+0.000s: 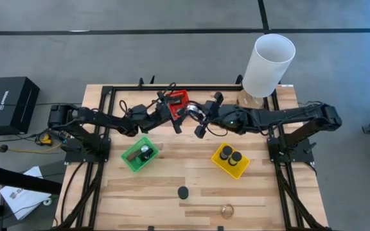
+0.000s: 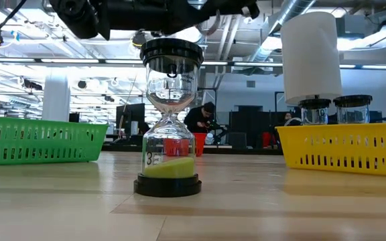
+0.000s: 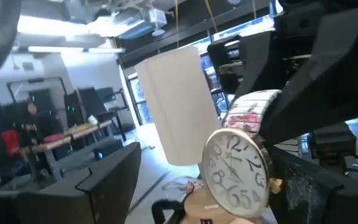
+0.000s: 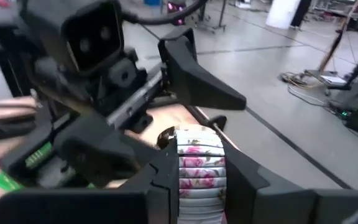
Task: Pick & Place Office items
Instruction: Put the white wrist watch into the green bin
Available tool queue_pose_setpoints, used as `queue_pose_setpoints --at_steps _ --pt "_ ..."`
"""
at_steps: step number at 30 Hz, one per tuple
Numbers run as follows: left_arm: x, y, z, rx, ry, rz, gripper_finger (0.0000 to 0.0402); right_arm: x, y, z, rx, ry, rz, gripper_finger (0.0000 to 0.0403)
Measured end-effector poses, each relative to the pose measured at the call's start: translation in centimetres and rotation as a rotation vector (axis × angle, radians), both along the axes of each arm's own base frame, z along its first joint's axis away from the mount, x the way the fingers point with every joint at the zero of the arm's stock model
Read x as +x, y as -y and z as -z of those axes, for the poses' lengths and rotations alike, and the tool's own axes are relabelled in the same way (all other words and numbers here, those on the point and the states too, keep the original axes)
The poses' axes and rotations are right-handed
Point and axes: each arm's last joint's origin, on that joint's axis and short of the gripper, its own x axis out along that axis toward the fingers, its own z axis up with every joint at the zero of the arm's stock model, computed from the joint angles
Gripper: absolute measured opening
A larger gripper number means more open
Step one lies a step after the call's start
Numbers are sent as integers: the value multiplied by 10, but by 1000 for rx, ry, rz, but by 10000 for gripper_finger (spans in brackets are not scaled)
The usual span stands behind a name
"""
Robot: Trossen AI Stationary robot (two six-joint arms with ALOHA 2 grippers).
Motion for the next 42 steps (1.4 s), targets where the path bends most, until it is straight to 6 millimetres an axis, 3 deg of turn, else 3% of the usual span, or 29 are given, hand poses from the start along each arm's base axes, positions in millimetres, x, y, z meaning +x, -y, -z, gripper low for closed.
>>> queue_pose_setpoints --at_steps 8,15,31,42 --pt "-1 1 -6 23 45 -2 300 3 -2 -6 52 91 -70 79" --pt "-1 0 -7 25 52 -26 300 20 -2 8 39 74 -67 81" --pt "-1 0 -1 200 -109 -140 300 22 -2 14 -73 -10 -99 87" --pt "0 -3 6 196 -197 -150 300 23 0 20 -93 -67 -105 200"
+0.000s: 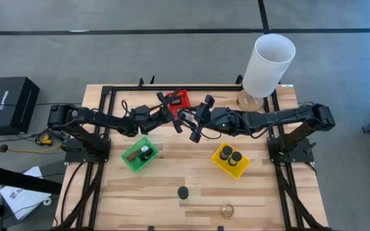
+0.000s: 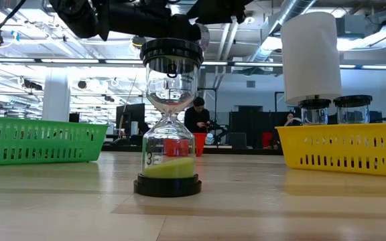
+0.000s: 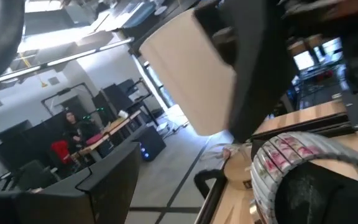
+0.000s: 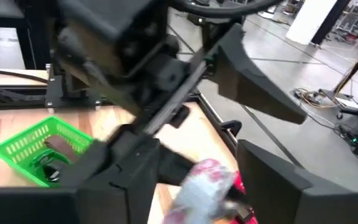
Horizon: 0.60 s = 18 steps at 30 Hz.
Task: Pick & Place Office items
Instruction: Put the white wrist watch into the green bin
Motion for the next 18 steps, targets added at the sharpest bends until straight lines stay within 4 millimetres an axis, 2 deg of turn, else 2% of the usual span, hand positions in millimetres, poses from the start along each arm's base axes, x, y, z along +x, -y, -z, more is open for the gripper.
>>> queue_pose_setpoints --at_steps 5,10,13,16,18 --pt "0 -2 0 -2 -1 -23 300 0 -8 0 -32 -12 -32 233" --pt "0 -3 1 -3 -9 -25 300 -7 -18 -10 -79 1 -46 238" --pt "0 -2 1 -2 -10 -22 300 -18 -23 -17 -111 -22 -13 238" --pt "0 -1 2 -3 -24 -19 300 -36 -25 -21 -164 -123 10 238" --pt "1 1 5 -9 -49 -14 298 -50 -25 -20 -136 -196 21 235"
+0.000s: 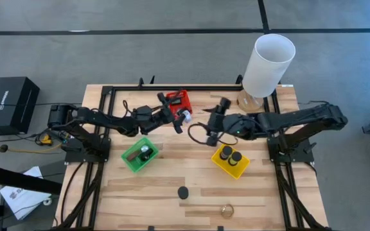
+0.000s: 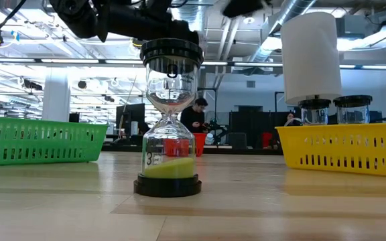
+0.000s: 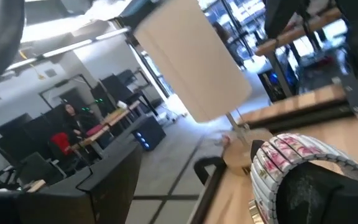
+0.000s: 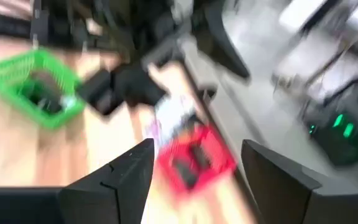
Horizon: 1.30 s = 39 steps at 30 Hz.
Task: Pick & Place Office items
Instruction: Put the white wrist watch into the green bin
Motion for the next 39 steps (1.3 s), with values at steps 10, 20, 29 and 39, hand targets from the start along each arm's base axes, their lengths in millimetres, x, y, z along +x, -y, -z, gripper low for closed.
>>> queue_pose_setpoints --at_steps 10,20,29,39 --pt "2 14 9 -12 -87 44 180 -41 28 27 199 -188 265 169" --pt "2 15 10 -15 -98 47 10 -44 50 82 229 -189 359 87" --pt "-21 26 9 -191 -440 -68 6 -43 80 110 291 -133 259 26" --pt "-84 43 4 -862 -682 -64 5 -47 104 114 351 -76 262 6"
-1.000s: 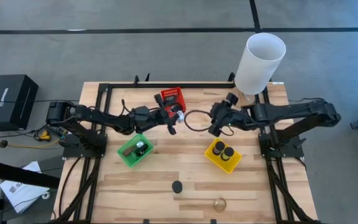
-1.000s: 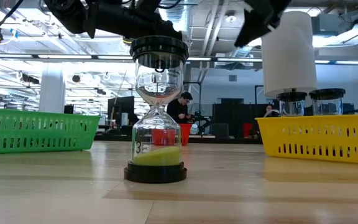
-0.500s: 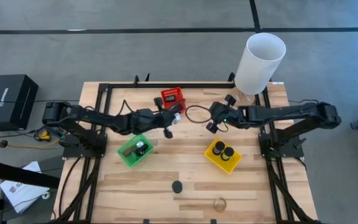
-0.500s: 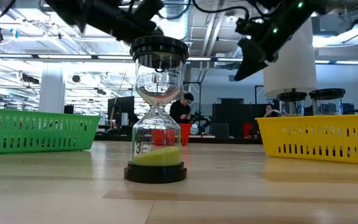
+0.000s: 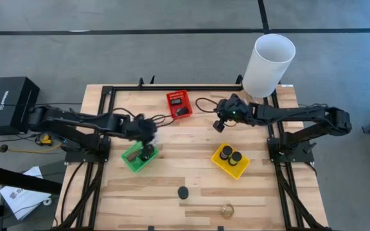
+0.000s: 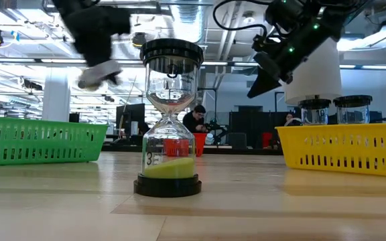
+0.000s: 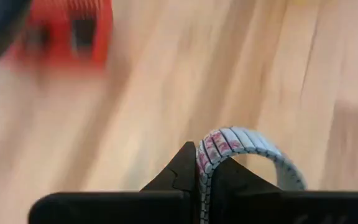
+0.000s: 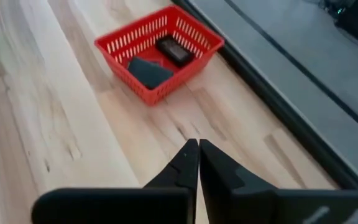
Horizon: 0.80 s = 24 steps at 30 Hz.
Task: Pick & Place Office items
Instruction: Put the white wrist watch into the green bin
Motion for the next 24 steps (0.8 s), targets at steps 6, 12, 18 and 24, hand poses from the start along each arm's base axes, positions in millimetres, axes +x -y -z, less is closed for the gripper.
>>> queue_pose_setpoints --at_steps 6,12,18,24 --pt "-32 5 29 -155 -205 -160 5 4 2 -5 -40 45 -22 3" --pt "-43 5 71 -204 -265 -235 6 8 1 -10 -31 110 -90 1" --pt "-47 5 84 -224 -243 -275 20 10 1 -14 -46 153 -99 1" --pt "-50 4 89 -228 -249 -310 55 11 1 -14 -48 156 -99 1"
